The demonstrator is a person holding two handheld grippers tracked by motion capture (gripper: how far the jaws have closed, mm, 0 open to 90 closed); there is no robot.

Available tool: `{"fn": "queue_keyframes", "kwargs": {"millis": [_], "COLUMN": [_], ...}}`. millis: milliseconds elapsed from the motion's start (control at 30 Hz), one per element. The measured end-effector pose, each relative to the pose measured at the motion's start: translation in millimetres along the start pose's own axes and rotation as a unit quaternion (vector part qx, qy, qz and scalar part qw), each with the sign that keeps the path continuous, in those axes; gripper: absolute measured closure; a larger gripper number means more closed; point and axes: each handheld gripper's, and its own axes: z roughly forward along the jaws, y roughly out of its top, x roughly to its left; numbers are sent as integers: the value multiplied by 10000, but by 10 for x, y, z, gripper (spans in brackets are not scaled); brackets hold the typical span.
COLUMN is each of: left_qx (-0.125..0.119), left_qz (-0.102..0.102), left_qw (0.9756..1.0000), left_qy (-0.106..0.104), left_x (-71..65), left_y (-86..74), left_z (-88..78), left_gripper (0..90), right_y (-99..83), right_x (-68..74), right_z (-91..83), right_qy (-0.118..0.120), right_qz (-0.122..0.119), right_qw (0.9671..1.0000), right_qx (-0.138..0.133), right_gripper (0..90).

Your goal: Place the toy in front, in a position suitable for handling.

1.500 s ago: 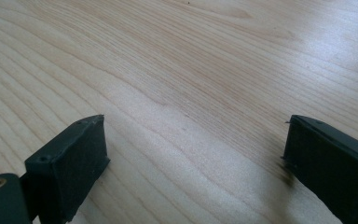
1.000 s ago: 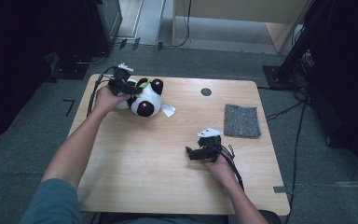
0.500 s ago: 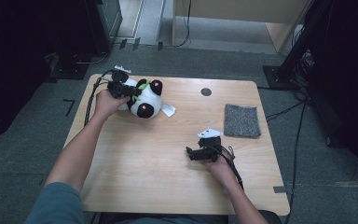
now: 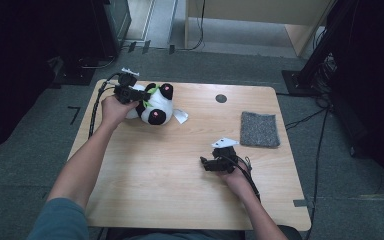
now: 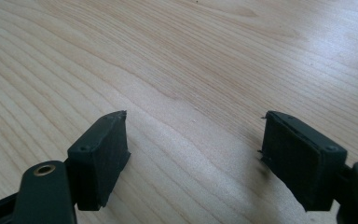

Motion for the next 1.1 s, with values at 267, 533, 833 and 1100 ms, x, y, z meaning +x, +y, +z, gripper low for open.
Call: {"fn": "queue_keyframes", "kwargs": {"millis": [267, 533, 833, 1100], "left_qx": [-29, 44, -44, -155], "left_qz": [-155, 149, 274, 108], "left_qw": [9999, 9998, 9987, 9974], "left_qy": [48, -93, -433, -701], "left_x": [-118, -420, -792, -1040], "left_y": [50, 65, 4, -302], "left_z": [-116, -258, -397, -475], "left_gripper": [769, 768, 768, 768], "right_y": [35, 48, 66, 58], "right_x": [-26, -124, -186, -274], "right_z": [-28, -69, -155, -245], "right_qy": [27, 85, 8, -86], "right_qz": [167, 468, 560, 671], "right_qw": [9998, 9989, 9981, 9969], "right_qx": [125, 43, -242, -404], "right_gripper": [305, 306, 306, 306]}}
